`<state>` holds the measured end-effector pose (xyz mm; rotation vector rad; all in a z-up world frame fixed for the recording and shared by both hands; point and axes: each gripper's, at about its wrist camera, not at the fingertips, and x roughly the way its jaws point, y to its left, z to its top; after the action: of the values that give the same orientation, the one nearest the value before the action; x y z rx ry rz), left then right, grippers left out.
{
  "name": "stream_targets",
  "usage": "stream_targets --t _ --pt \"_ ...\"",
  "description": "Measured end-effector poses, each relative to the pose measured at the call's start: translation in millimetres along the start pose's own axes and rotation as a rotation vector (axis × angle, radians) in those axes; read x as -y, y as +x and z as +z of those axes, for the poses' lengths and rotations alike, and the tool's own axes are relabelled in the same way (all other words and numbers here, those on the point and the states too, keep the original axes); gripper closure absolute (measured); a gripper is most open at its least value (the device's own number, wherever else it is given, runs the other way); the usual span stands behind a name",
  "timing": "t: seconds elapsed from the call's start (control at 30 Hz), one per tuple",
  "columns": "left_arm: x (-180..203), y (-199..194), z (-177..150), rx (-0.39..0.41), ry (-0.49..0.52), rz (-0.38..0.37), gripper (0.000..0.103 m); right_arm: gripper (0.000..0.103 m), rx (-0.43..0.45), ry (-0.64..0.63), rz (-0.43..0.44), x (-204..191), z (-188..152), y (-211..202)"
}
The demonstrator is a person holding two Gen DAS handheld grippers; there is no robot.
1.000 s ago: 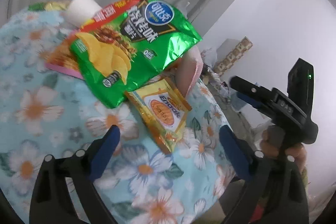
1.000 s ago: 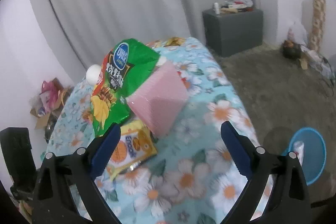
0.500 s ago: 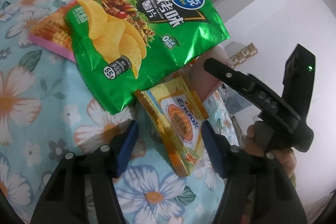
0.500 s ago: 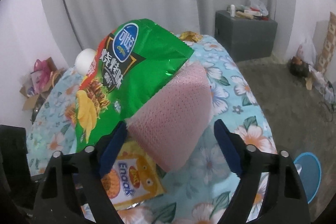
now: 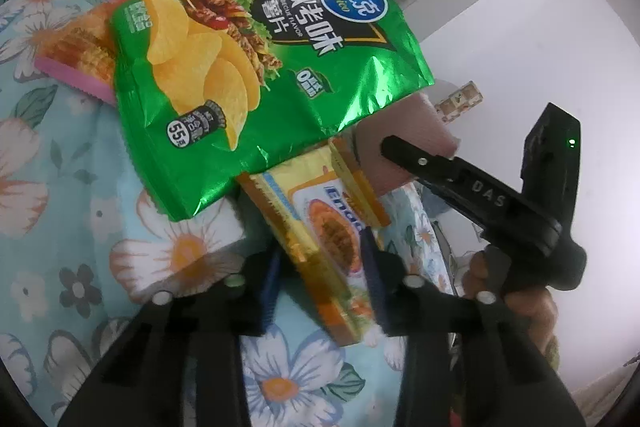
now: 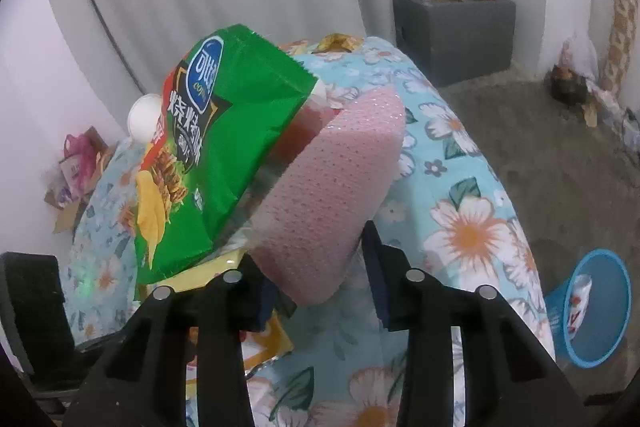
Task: Collect trash
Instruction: 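Grasp the pink sponge with the right tool while left tool grasps the Enaak packet, then carry sponge and packet over the wastebasket and open both tools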
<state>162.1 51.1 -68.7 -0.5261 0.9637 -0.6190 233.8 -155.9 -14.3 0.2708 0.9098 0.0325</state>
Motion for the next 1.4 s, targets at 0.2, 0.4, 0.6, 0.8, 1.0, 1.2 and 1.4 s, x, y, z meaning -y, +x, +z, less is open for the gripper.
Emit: stream_targets --t 0.2,0.4,0.6,0.8,1.0,1.2,1.4 --pt "-4 2 -3 -0.011 -0.019 0.003 0.083 0.071 -0.011 0.045 0.014 7 -4 -9" --pt "-3 -13 -9 -0.016 -0.003 0.012 0.085 0.072 -0.018 0.069 0.022 14 -9 -19" --pt "8 -30 -11 -0.007 0.034 0.029 0.086 0.073 -0.018 0.089 0.039 22 -20 -34" --pt "22 -44 -11 0.033 0.101 0.064 0.087 0.074 -0.022 0.117 0.048 32 -32 -50" --pt "41 -55 -10 0.077 0.182 0.081 0.089 0.074 0.004 0.144 0.053 40 -39 -69" --pt "61 -63 -13 0.109 0.253 0.086 0.092 0.074 0.032 0.196 0.084 54 -44 -87" --pt "89 -67 -11 0.132 0.328 0.065 0.093 0.074 0.085 0.235 0.072 71 -50 -112"
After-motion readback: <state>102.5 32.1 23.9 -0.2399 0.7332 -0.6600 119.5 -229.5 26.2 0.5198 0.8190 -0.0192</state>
